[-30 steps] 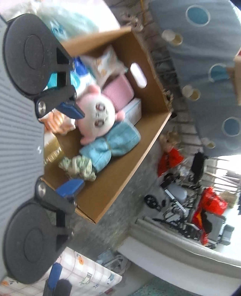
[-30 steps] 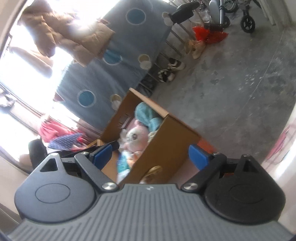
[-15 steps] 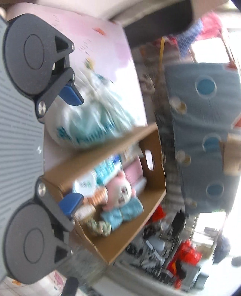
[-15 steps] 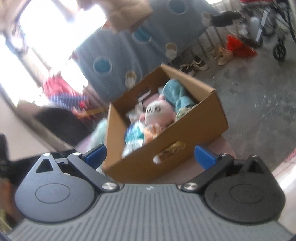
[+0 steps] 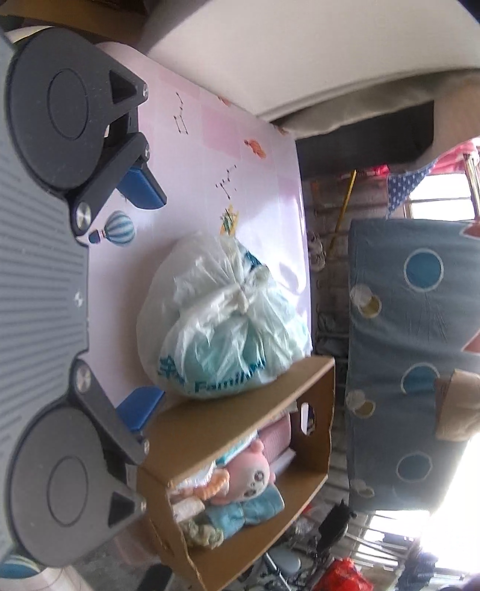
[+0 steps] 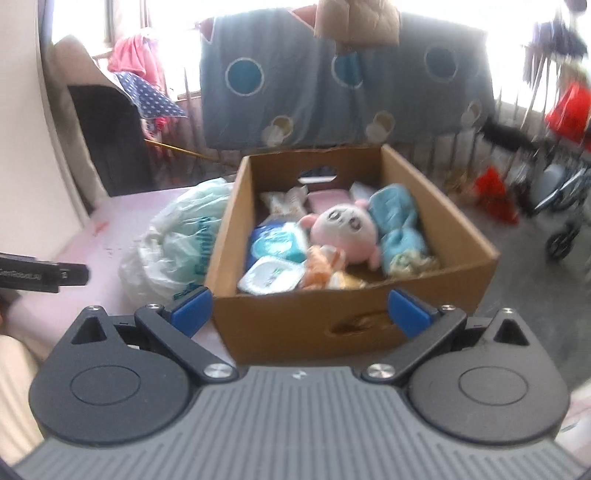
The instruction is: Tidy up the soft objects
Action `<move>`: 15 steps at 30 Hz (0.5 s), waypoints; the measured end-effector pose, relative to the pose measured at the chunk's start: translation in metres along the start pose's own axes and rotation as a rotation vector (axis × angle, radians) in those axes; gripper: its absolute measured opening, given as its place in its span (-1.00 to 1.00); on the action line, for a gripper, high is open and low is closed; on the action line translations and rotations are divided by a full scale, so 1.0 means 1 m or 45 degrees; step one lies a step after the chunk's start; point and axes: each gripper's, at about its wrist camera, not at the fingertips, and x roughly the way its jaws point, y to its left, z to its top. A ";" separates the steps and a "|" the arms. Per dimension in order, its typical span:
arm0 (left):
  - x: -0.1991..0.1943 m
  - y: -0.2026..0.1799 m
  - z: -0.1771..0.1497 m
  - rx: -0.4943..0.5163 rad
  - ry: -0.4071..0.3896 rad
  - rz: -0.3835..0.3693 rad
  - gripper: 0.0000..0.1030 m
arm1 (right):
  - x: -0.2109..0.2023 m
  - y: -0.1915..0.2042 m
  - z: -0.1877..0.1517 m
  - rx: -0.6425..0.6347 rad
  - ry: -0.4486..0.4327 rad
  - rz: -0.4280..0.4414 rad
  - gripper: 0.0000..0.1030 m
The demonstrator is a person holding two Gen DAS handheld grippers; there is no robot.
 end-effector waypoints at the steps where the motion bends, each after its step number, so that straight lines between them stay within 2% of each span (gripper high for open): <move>1: 0.002 0.001 -0.001 -0.004 0.008 0.005 0.99 | 0.000 0.004 -0.001 -0.025 -0.012 -0.025 0.98; 5: 0.010 0.003 -0.003 -0.002 0.042 0.014 0.99 | 0.000 0.015 -0.002 -0.090 0.000 -0.093 0.98; 9: 0.011 0.005 -0.009 -0.028 0.026 0.003 0.99 | -0.002 0.020 -0.001 -0.082 0.001 -0.122 0.98; 12: 0.011 0.004 -0.009 -0.034 0.031 -0.014 0.99 | -0.003 0.019 0.001 -0.045 -0.010 -0.084 0.98; 15: 0.009 0.005 -0.009 -0.037 0.014 0.001 0.99 | 0.000 0.014 0.006 -0.004 0.008 0.008 0.98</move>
